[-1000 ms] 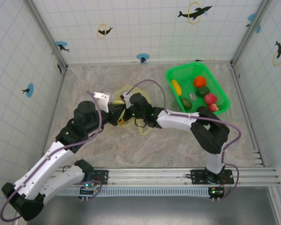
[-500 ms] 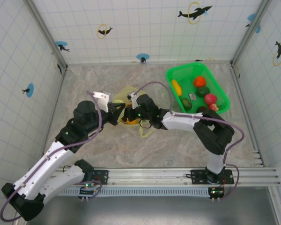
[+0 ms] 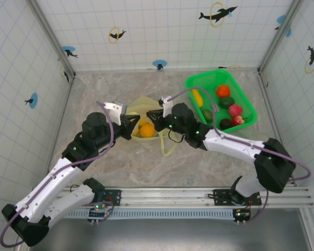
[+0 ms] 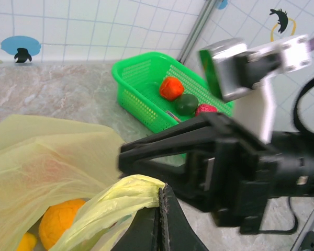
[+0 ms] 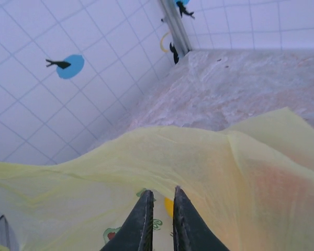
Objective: Place the fake fruits into the plastic bag and tie a complex knot
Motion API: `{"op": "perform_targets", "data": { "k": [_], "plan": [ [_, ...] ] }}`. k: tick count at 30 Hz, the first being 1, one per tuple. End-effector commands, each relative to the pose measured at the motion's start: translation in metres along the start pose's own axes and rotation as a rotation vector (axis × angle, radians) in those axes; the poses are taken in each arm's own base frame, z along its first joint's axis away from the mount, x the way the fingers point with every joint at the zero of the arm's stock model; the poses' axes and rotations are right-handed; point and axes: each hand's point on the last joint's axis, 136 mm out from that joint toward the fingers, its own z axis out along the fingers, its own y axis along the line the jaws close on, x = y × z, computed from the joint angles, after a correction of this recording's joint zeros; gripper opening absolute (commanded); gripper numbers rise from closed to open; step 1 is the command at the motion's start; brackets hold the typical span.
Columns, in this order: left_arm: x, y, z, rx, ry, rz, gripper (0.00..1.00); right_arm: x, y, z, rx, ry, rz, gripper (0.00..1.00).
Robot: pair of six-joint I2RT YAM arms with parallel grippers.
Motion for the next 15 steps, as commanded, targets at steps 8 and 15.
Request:
{"op": "perform_targets", "data": {
  "k": [8, 15],
  "plan": [
    [-0.010, -0.003, -0.009, 0.001, -0.032, 0.019, 0.00, -0.039, -0.102, -0.068, 0.266, -0.083, 0.100, 0.26],
    [-0.007, -0.006, -0.007, 0.024, -0.022, 0.025, 0.00, -0.038, -0.225, -0.104, 0.642, 0.014, 0.180, 0.39]
  ]
}}
